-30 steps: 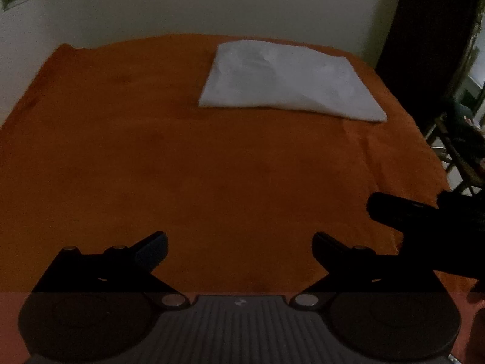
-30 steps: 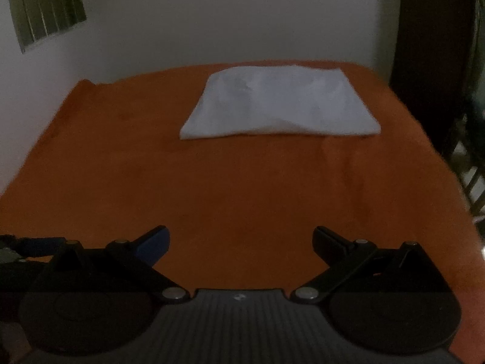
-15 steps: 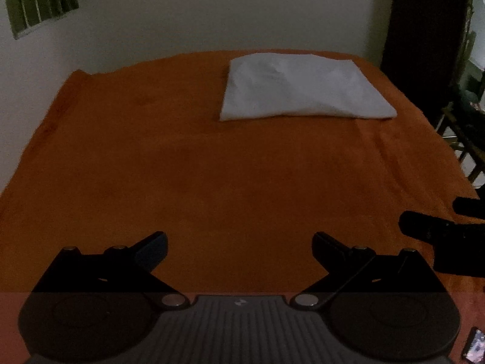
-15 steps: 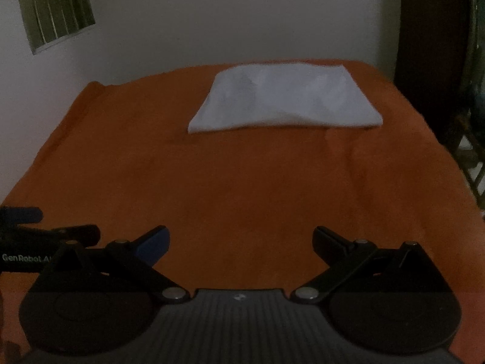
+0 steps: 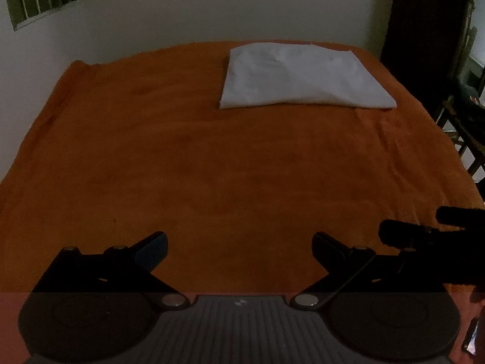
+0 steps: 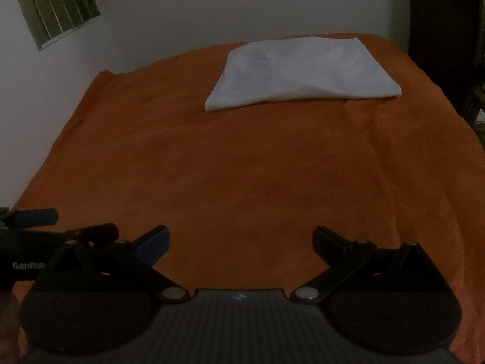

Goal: Fold clothes

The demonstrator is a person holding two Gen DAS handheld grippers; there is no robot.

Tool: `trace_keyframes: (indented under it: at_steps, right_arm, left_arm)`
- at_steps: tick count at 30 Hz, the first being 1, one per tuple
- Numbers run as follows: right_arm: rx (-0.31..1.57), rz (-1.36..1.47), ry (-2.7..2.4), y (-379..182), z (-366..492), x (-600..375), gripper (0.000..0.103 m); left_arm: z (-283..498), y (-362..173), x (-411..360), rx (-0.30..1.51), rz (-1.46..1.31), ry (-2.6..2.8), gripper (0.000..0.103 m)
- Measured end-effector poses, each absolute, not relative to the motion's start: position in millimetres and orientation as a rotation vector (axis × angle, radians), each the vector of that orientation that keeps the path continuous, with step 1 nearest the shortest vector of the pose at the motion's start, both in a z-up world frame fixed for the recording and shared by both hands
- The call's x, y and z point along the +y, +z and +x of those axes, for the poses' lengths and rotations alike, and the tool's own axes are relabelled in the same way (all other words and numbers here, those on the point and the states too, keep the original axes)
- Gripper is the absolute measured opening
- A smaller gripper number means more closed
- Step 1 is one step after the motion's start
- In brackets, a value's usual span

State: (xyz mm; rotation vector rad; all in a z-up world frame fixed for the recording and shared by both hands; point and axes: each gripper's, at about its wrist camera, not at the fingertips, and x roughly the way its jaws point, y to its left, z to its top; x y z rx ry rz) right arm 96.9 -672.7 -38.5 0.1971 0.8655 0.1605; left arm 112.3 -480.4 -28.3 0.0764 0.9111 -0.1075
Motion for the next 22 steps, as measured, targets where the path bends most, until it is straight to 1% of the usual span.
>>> trace_keyframes:
  at_steps: [13,22]
  right_arm:
    - [0.863,0.190,0.166,-34,85,-669,0.102]
    - [0.868,0.180,0.171,-35,77,-673,0.102]
  left_arm:
    - [104,-29,-489,0.902,0.127,-0.101,0.103]
    - [98,-30,-486,0.918,0.092,-0.096,0.103]
